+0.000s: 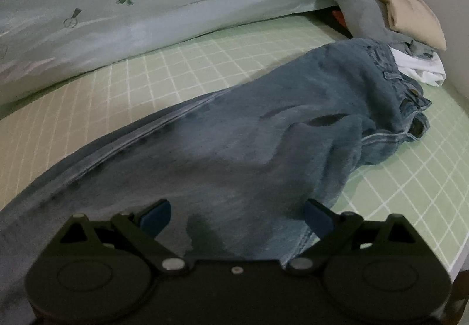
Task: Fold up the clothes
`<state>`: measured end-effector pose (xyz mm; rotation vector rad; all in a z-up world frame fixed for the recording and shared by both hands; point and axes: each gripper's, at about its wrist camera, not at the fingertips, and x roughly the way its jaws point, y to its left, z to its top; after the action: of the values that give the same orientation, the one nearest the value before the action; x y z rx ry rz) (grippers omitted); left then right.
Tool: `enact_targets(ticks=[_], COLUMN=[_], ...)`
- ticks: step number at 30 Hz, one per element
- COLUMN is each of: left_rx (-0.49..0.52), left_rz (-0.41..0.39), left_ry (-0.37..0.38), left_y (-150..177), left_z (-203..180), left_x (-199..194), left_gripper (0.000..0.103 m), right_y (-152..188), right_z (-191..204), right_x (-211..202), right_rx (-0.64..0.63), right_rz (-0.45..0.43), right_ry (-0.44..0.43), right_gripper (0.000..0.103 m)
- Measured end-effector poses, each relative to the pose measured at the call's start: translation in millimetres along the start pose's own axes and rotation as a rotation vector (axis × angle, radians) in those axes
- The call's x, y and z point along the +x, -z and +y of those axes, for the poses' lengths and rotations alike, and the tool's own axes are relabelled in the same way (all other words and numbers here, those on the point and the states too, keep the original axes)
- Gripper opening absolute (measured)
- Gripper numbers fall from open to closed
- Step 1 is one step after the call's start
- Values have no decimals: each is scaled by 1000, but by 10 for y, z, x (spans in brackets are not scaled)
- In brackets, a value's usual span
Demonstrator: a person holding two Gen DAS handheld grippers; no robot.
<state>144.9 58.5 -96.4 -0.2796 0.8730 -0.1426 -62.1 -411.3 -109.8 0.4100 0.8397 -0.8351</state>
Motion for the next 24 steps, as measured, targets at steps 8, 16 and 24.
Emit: enact_targets(ticks=[8,16,24], left_rx=[-49,-89,-66], left_rz=[65,120,131], left_ry=[-133,-106,-86], left_y=[-153,260,607], left_z=[158,496,439], left_x=[364,-85,-354], left_gripper=[33,38,54], right_y=[63,111,133], right_z=[131,147,136], right_x=[1,44,31], right_rx=[-72,-80,-111], right_rz=[29,53,52], right_ry=[-23,-29,-50], right_gripper=[98,98,99])
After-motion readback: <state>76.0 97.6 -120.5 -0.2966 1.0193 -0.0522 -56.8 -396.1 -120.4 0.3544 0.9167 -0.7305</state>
